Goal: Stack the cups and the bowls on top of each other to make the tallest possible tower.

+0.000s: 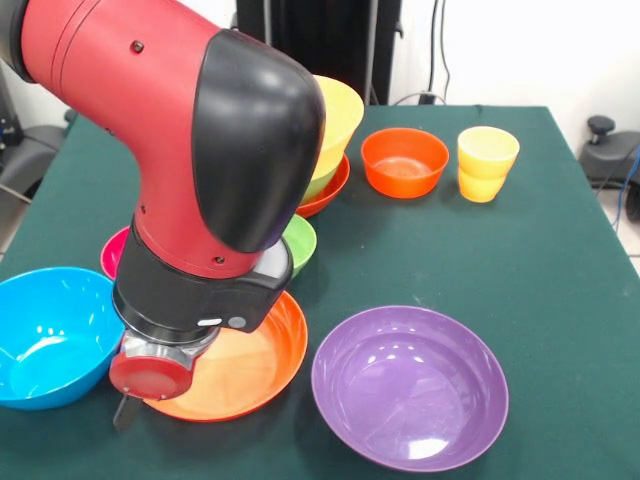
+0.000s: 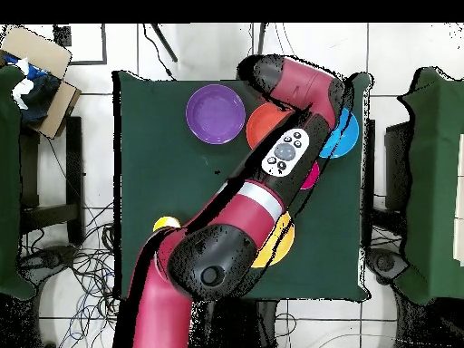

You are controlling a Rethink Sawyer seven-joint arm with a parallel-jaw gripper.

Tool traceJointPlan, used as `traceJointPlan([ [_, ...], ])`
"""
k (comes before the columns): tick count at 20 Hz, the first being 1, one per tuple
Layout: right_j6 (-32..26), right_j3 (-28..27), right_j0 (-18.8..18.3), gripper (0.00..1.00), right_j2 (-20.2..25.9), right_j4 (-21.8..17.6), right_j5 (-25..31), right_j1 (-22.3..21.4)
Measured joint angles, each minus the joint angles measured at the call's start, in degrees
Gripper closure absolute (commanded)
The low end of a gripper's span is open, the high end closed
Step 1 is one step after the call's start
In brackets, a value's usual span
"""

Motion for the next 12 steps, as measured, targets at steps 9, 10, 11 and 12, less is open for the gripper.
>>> traceJointPlan([
  [9, -3.6, 0.1, -0.5, 0.00, 9.0, -0.3, 0.0, -2.6],
  [10, -3.9, 0.1, -0.5, 0.00, 9.4, -0.5, 0.0, -2.8],
  [11, -4.4, 0.1, -0.6, 0.00, 10.7, -1.2, 0.0, -3.4],
  [12, -4.5, 0.1, -0.6, 0.00, 10.9, -1.5, 0.0, -3.5],
])
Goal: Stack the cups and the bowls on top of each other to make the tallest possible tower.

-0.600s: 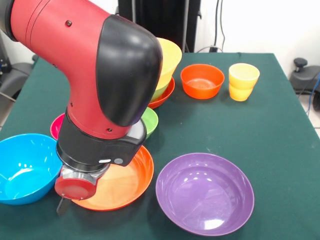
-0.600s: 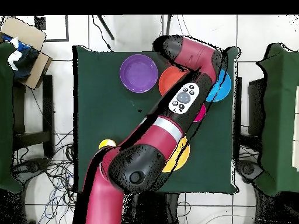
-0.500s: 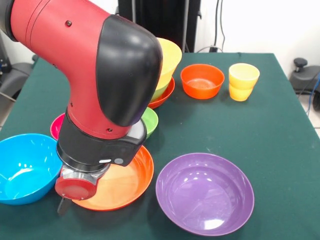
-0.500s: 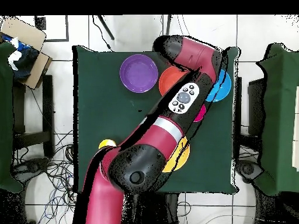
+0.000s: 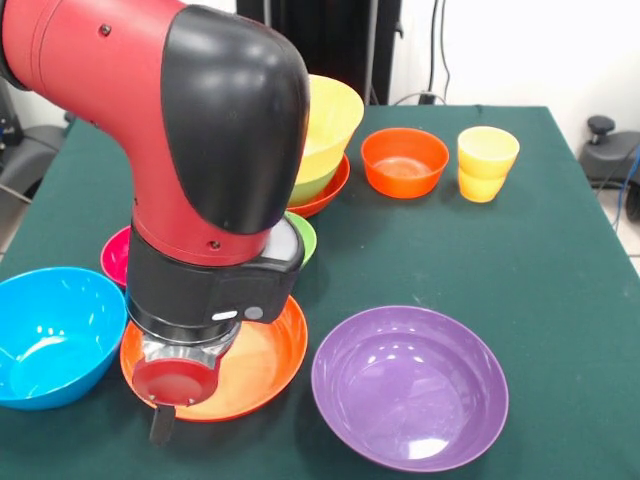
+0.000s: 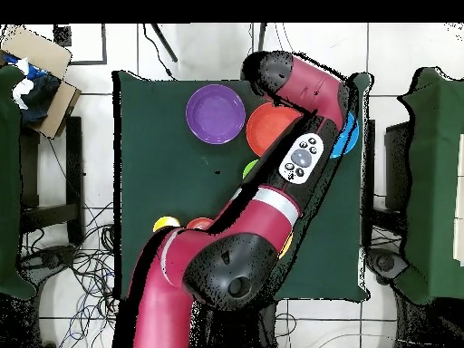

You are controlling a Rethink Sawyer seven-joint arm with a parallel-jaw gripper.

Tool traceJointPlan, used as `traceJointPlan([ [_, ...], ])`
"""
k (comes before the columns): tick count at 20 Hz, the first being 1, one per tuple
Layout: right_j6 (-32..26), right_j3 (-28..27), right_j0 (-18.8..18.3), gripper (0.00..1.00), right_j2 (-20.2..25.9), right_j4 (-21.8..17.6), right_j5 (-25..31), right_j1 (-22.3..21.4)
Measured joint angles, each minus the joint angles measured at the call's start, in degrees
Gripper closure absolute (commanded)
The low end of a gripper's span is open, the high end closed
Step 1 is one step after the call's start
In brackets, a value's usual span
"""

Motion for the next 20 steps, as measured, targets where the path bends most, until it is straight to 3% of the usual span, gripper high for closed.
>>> traceJointPlan([
  [9, 0.0, -0.4, 0.0, 0.00, 1.6, -2.9, 0.0, -0.6],
  [20, 0.0, -3.6, 0.0, 0.00, 1.3, -3.1, 0.0, 2.1],
])
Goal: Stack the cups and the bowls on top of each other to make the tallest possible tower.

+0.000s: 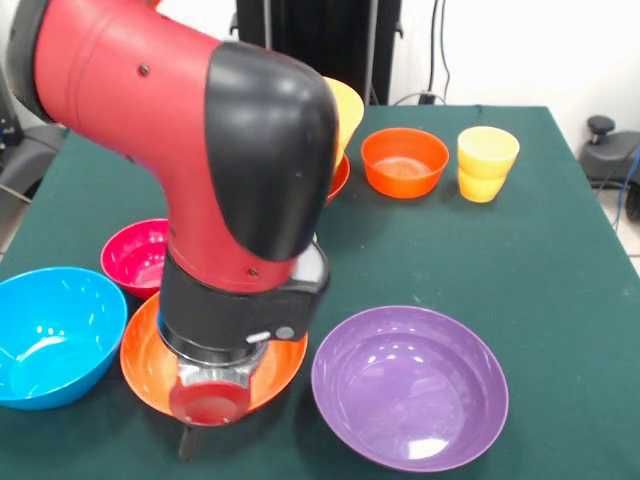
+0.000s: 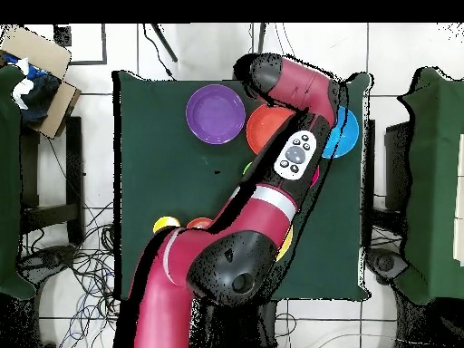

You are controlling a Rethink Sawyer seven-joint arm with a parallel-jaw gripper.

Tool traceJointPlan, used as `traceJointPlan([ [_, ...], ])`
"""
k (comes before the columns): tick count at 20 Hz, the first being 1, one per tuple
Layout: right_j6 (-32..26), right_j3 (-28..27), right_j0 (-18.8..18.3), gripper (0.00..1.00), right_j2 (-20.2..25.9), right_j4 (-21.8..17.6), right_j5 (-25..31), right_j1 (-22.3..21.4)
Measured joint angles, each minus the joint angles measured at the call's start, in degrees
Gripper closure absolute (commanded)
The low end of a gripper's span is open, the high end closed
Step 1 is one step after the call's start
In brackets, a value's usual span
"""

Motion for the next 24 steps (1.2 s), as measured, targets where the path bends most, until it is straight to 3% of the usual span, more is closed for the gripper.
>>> traceJointPlan([
  [11, 0.0, -4.5, 0.0, 0.00, -0.9, 0.0, 0.0, 4.8],
  [24, 0.0, -5.3, 0.0, 0.00, -1.0, 0.0, 0.0, 5.4],
])
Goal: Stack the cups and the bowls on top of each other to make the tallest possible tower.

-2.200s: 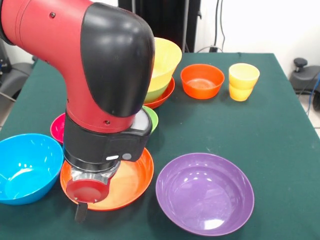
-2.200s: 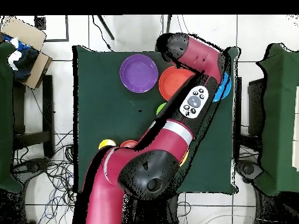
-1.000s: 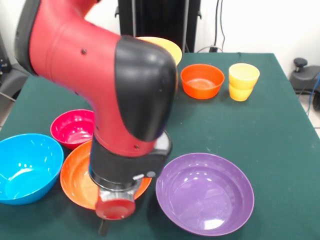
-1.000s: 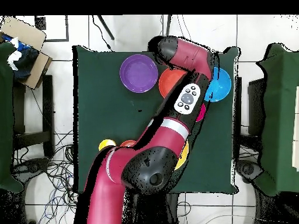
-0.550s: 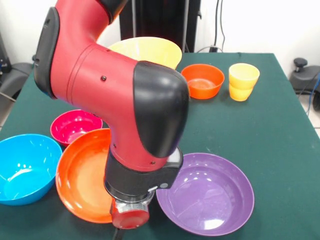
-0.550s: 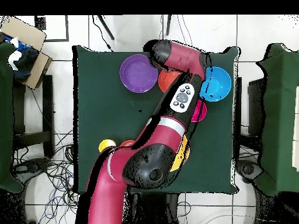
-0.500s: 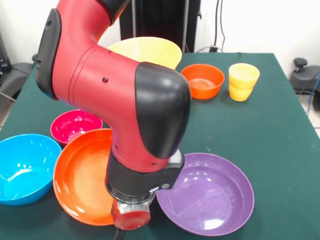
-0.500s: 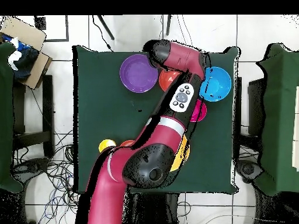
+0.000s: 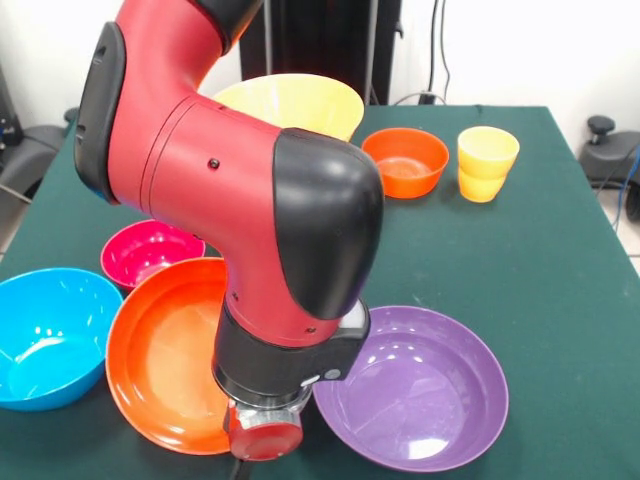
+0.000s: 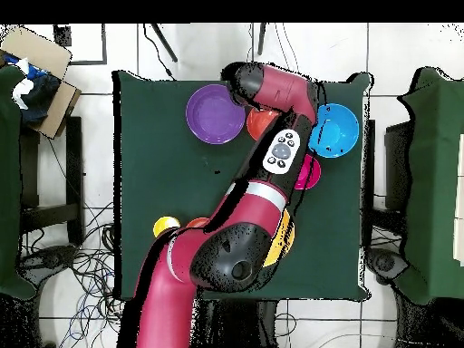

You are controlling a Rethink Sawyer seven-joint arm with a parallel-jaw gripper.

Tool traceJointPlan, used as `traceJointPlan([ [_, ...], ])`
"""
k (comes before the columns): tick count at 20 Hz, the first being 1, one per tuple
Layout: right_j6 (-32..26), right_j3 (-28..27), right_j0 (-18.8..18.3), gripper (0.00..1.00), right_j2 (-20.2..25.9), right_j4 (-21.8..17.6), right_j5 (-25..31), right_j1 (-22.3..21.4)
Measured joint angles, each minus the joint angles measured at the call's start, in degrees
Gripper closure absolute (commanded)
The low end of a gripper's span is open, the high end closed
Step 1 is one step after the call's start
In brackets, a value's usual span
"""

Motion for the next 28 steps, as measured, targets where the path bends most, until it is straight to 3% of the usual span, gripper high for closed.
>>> traceJointPlan([
  [28, 0.0, 1.8, -0.3, 0.00, 0.3, 0.0, 0.0, -3.9],
])
